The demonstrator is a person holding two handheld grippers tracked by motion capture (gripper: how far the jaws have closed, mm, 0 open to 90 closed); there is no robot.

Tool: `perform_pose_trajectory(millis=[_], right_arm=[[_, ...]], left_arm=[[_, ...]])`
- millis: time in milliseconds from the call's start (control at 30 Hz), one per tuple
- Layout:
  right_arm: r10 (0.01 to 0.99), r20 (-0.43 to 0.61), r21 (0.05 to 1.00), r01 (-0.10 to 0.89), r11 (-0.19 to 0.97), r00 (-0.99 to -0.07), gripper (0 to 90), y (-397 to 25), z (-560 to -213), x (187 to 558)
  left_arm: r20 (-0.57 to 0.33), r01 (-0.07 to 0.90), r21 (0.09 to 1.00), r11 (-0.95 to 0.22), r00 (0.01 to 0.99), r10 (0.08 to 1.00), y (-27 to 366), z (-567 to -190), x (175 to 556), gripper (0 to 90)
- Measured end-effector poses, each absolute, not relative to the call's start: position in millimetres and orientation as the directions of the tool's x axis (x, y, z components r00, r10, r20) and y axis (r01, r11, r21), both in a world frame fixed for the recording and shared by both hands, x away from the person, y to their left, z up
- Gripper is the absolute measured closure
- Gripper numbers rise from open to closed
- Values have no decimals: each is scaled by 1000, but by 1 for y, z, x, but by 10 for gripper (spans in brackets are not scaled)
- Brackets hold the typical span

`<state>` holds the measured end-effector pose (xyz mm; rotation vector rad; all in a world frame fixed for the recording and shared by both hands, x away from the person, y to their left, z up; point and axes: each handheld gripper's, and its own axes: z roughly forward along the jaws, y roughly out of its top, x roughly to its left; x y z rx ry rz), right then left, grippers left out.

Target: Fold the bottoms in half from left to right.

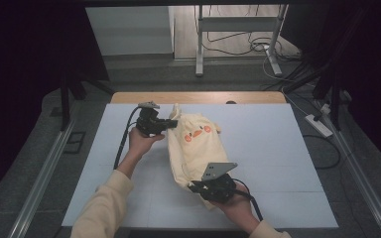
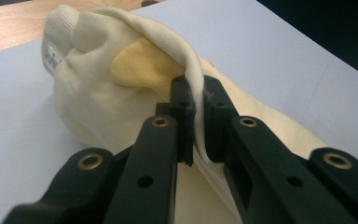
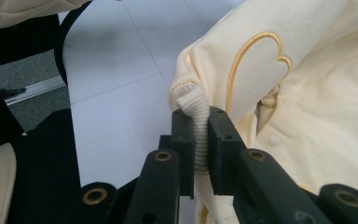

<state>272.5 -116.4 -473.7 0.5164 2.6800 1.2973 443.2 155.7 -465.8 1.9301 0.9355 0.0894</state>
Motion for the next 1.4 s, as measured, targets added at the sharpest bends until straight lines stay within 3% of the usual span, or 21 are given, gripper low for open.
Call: perform_pose_trajectory(millis=[1400], right_arm=[[454, 53, 790, 316, 526, -889, 828, -154, -471, 265]], left_arm=[[-304, 553, 778, -300, 748, 591, 109, -470, 461, 845]])
